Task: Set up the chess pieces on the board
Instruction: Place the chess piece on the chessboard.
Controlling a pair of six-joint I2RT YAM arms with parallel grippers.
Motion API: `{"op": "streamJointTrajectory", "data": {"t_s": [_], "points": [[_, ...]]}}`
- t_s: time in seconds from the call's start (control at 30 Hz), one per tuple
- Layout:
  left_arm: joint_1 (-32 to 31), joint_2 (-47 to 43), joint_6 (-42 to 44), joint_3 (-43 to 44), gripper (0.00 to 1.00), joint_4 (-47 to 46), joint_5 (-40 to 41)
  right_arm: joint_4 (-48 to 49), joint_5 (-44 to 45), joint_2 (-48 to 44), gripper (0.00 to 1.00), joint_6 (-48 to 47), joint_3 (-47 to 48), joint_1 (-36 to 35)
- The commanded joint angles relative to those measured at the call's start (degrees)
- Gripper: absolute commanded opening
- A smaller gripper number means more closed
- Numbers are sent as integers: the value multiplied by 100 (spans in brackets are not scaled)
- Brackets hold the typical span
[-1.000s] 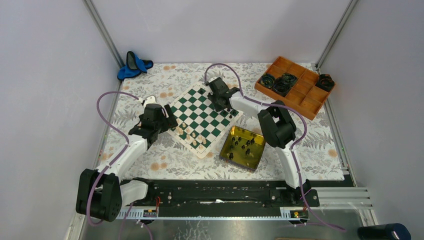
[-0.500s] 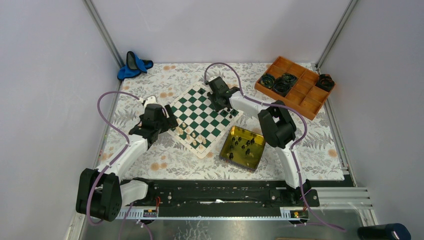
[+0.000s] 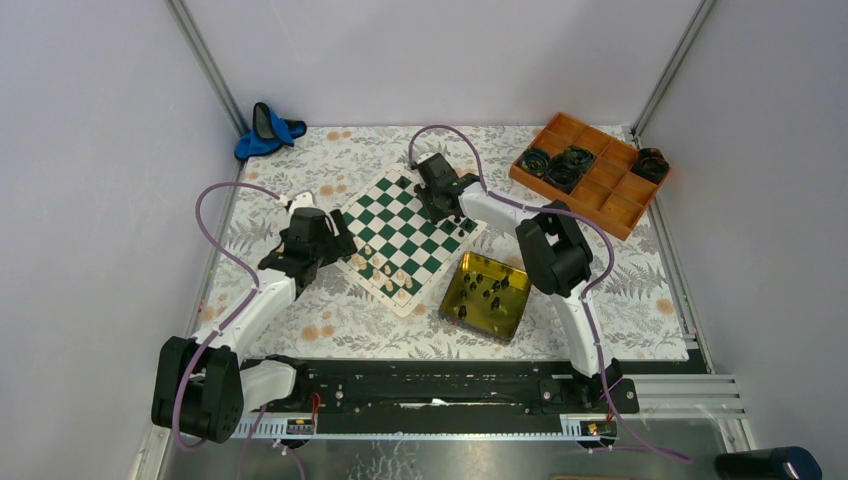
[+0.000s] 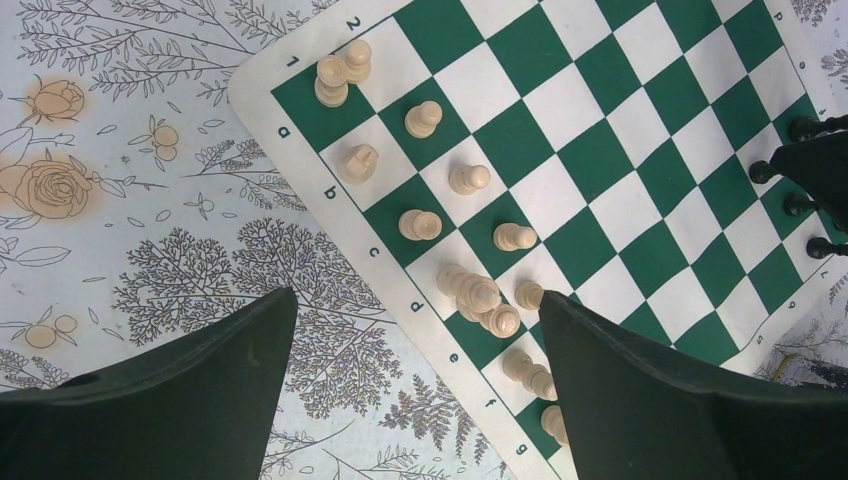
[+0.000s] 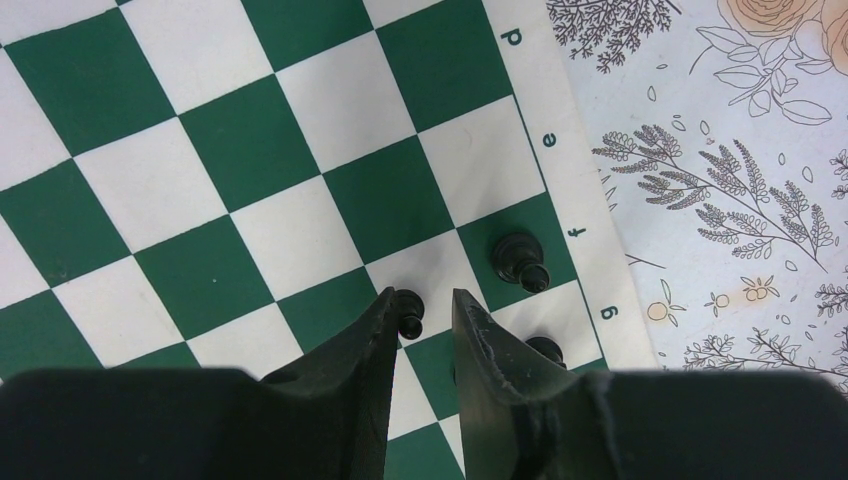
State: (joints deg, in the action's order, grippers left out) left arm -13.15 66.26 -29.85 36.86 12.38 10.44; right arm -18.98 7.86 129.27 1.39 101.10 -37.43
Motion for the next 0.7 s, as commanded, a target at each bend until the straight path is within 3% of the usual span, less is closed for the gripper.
{"op": "streamJointTrajectory", "data": {"t_s": [0.0,0.33,0.5,0.67], "points": [[-48,34,14,23,99,-314,6,-1,-66,-123,33,-15,115,21],[-56,70,19,32,99,-316,5,-1,-46,-93,32,-50,24,23],[-65,96,14,47,99,-315,6,9,-39,-97,19,-63,-11,25],[-65,124,27,58,99,-315,-6,-2,-56,-101,16,-51,-20,21]]}}
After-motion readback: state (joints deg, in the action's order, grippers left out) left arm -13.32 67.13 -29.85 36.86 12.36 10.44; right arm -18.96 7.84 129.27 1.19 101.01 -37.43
